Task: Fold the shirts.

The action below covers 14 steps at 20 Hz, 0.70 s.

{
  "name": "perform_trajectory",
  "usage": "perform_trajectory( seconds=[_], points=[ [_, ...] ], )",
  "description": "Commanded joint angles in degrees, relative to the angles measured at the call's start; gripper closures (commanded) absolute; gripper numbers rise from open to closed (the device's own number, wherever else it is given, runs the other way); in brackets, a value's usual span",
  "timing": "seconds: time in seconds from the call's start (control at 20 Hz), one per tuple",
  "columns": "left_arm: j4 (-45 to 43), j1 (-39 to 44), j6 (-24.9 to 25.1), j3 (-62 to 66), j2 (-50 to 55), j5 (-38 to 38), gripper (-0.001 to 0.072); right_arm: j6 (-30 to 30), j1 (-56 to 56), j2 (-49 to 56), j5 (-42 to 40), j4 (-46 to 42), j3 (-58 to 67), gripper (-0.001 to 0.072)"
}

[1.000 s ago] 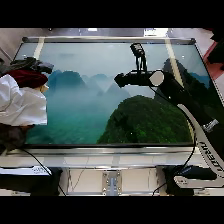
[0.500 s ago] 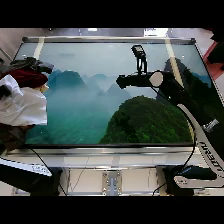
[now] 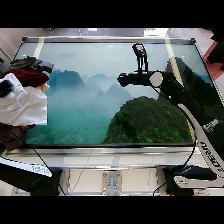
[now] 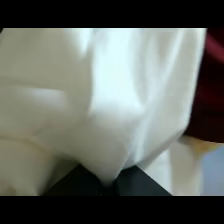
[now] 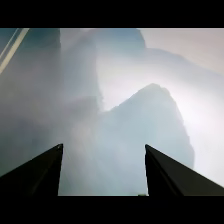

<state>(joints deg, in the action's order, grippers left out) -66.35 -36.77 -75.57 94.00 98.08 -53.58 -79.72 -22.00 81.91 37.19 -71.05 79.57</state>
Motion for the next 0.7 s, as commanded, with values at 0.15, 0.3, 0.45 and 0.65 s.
perform_trajectory(
  seconds=[0.15,0.3,0.45,0.65],
  points=[
    [37.8,12.0,18.3,10.6,-9.9,-19.8,0.0695,0.0,5.7,-6.1,3.6,-7.5,5.9,0.0127],
    [38.5,24.7,15.2,11.2,-14.2,-22.4,0.0695,0.0,10.8,-13.1,8.7,-13.0,7.3,0.0127],
    [36.3,40.2,12.2,11.1,-14.4,-27.5,0.0695,0.0,16.4,-20.4,14.2,-18.1,7.3,0.0127],
    [20.3,63.8,8.9,11.1,-11.0,-23.5,0.0695,0.0,24.2,-26.4,18.5,-21.5,7.3,0.0127]
  ],
)
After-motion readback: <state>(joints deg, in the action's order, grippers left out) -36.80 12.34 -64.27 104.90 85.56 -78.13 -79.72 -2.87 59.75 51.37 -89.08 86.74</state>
